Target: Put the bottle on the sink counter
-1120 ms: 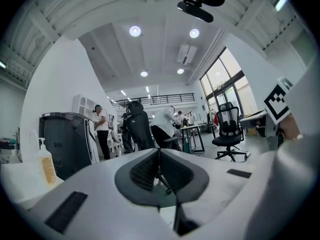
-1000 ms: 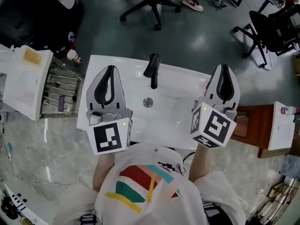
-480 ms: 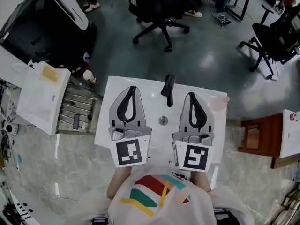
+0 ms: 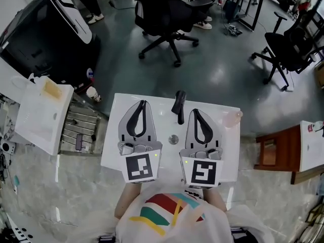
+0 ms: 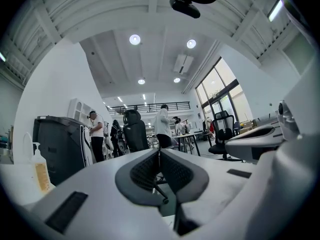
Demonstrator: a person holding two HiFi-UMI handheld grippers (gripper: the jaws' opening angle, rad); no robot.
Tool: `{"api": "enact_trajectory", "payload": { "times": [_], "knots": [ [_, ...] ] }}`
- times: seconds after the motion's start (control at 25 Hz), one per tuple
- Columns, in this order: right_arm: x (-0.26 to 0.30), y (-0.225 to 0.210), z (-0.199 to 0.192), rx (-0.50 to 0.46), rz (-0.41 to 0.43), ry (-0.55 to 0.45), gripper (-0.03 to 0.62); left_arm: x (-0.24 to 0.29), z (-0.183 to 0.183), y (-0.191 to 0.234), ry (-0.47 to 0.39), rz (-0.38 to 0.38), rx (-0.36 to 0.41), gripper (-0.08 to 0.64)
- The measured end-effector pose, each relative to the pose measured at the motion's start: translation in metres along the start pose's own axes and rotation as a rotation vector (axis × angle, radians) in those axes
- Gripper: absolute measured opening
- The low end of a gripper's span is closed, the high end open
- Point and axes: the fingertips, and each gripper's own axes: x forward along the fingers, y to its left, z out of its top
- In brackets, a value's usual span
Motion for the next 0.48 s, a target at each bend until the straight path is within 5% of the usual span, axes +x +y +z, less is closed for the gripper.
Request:
{"api": "enact_trajectory", "payload": {
  "times": [0.48],
  "knots": [
    [-0.002,0.000,-0.010,0.026,-0.007,0.044,0.012,-0.002,-0.007,-0.001,0.013,-0.005,-0.008,0.018]
  ]
}}
